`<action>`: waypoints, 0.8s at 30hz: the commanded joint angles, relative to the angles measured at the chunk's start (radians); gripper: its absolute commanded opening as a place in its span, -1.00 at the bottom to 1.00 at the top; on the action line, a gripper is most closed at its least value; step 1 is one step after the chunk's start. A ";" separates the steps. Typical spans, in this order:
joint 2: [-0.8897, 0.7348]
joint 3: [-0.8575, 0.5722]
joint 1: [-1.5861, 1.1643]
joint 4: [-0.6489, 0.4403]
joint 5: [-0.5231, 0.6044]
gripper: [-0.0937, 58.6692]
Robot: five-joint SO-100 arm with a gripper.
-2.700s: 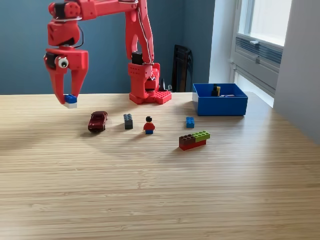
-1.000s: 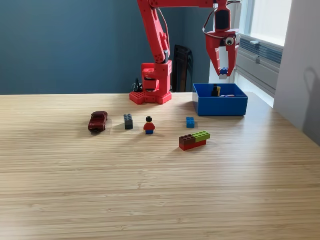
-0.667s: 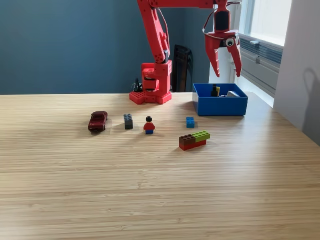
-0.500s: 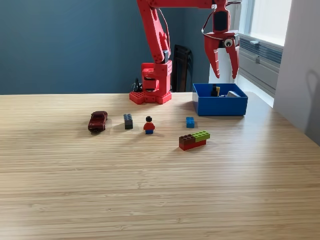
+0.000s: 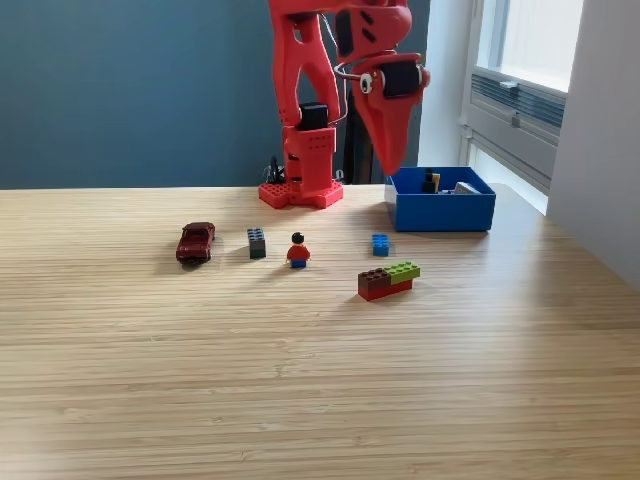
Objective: Grasp a lego block and put it in the bin.
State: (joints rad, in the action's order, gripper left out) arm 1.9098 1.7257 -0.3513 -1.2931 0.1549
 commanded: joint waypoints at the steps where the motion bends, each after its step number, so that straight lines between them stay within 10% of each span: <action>1: 0.063 -0.008 0.063 0.032 -0.008 -0.99; 24: 0.063 0.153 0.057 0.192 -0.009 -0.99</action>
State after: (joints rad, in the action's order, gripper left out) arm 1.9098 1.8868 -0.2976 -1.1152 0.1519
